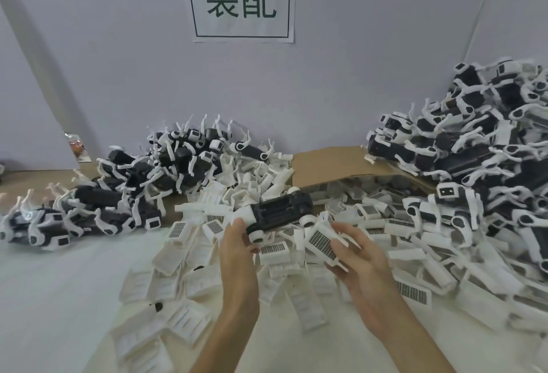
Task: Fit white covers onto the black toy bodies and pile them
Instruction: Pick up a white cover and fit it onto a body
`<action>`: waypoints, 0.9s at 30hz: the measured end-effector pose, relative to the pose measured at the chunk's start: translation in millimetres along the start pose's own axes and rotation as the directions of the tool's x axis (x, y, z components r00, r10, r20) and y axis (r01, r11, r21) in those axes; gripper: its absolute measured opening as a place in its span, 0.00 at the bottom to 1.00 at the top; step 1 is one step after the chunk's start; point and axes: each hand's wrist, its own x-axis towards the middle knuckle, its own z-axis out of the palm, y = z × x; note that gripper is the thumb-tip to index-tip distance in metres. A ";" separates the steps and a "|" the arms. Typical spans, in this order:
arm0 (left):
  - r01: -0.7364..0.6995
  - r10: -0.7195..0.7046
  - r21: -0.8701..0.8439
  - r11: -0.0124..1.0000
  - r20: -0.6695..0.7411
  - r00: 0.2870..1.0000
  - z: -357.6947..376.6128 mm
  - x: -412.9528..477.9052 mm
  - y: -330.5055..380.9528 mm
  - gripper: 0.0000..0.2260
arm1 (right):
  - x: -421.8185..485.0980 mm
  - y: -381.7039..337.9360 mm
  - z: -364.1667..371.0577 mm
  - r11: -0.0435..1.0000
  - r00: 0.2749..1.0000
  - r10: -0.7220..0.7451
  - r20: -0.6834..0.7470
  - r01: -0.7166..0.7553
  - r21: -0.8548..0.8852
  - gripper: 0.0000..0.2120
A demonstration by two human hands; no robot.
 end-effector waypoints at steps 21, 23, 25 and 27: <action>-0.165 0.093 0.144 0.976 0.412 0.907 -0.5 -15.0 -14.9 0.21 | -5.3 2.5 5.2 0.931 0.952 -0.307 0.002 0.301 -0.206 0.19; -0.263 0.167 0.169 0.950 0.436 0.884 0.6 -15.8 -14.7 0.21 | -5.8 3.0 6.1 0.905 0.936 -0.353 -0.004 0.340 -0.255 0.19; -0.344 0.238 0.168 0.924 0.453 0.859 0.8 -16.8 -14.5 0.20 | -6.0 3.0 6.1 0.880 0.922 -0.387 0.003 0.371 -0.296 0.19; -0.385 0.273 0.175 0.906 0.454 0.848 0.7 -17.0 -15.3 0.19 | -6.1 3.3 5.3 0.861 0.912 -0.410 0.026 0.396 -0.319 0.19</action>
